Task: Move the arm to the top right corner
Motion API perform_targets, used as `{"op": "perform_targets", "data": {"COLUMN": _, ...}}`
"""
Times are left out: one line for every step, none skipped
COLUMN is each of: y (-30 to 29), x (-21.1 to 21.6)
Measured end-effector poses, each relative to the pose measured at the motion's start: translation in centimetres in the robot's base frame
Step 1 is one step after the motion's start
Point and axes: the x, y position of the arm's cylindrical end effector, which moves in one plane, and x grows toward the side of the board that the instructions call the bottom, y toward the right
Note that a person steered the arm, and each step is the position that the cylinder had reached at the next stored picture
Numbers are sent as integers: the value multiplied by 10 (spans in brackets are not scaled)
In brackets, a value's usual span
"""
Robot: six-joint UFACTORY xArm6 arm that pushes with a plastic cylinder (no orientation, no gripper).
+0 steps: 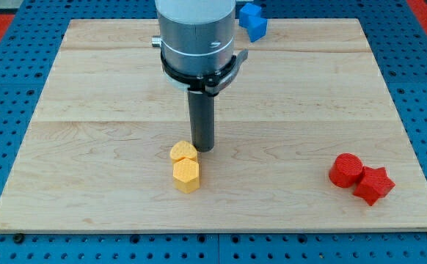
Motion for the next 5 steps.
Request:
{"op": "perform_targets", "data": {"y": 0, "x": -16}}
{"op": "perform_targets", "data": {"y": 0, "x": -27}}
{"op": "perform_targets", "data": {"y": 0, "x": -28}}
{"op": "perform_targets", "data": {"y": -34, "x": -15}}
{"op": "perform_targets", "data": {"y": -51, "x": -47}}
